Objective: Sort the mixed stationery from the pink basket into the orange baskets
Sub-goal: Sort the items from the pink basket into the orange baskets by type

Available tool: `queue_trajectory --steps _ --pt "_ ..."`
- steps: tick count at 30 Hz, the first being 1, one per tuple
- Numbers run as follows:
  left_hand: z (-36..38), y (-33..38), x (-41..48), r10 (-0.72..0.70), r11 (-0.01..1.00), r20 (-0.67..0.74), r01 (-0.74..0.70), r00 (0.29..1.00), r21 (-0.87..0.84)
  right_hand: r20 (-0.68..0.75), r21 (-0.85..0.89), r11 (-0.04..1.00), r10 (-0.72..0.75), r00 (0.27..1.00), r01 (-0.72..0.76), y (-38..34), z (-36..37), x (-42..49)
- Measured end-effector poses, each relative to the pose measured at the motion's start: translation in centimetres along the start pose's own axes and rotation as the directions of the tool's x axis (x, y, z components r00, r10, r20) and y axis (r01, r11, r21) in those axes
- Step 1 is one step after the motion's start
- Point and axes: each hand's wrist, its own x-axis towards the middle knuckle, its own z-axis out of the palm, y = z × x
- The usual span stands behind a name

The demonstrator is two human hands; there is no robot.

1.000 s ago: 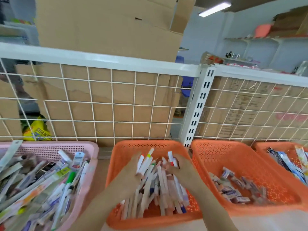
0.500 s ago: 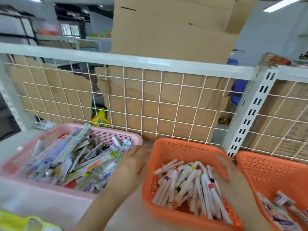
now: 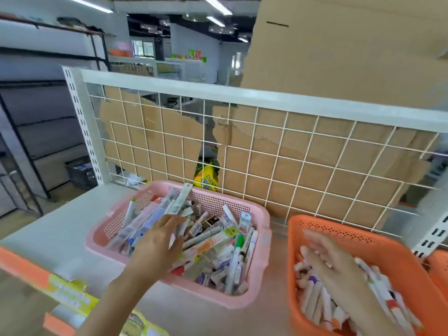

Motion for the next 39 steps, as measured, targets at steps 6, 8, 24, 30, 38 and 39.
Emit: queue_trajectory --steps 6,8,24,30,38,39 --pt "-1.1 -4.8 2.9 -0.072 0.997 0.035 0.073 0.997 -0.007 0.004 -0.130 0.992 -0.008 1.000 0.008 -2.6 6.0 1.8" --pt "-1.0 -6.3 4.2 -0.081 0.996 0.081 0.079 0.993 0.033 0.008 -0.183 0.983 -0.002 1.000 0.004 -3.4 7.9 2.4" --pt "1.7 -10.1 10.0 -0.254 0.963 0.335 0.270 0.907 -0.002 -0.109 -0.365 0.930 0.008 0.994 -0.048 -5.9 15.2 5.7" --pt "1.4 -10.5 10.2 -0.258 0.920 0.291 0.327 0.921 -0.218 -0.121 -0.389 0.918 0.035 0.992 -0.080 -5.8 15.9 5.8" --pt "1.0 -10.4 10.5 -0.279 0.839 0.240 0.358 0.930 -0.410 -0.210 -0.303 0.937 0.111 0.971 -0.173 -5.9 15.4 5.5" --pt "1.1 -10.5 10.6 -0.278 0.834 0.241 0.358 0.930 -0.419 -0.192 -0.316 0.929 0.134 0.972 -0.191 -5.9 15.4 5.3"
